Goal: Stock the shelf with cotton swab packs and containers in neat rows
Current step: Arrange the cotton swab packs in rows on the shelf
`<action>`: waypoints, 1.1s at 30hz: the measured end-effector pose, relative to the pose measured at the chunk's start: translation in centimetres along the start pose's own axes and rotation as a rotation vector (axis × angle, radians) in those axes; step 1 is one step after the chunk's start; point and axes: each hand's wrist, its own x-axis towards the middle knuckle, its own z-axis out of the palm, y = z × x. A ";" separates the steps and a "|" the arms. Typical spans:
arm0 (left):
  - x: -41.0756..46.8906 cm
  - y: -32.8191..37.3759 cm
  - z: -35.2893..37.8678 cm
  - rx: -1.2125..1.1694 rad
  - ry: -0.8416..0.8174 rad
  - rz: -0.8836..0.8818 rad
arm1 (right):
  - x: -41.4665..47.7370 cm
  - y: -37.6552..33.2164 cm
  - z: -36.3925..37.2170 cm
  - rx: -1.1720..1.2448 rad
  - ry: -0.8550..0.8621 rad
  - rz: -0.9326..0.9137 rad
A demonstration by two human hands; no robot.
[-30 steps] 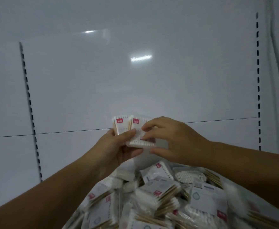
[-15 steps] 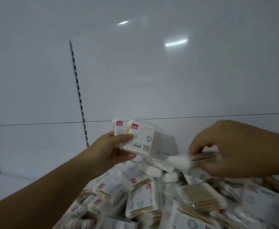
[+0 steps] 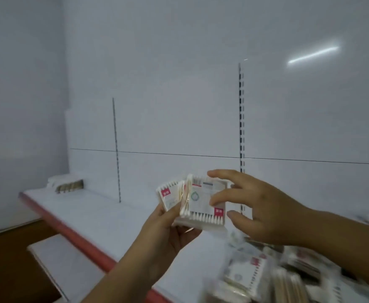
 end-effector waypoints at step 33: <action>3.7 24.2 -72.6 0.095 0.523 -0.068 | 58.4 -13.5 56.2 1.133 -0.289 0.498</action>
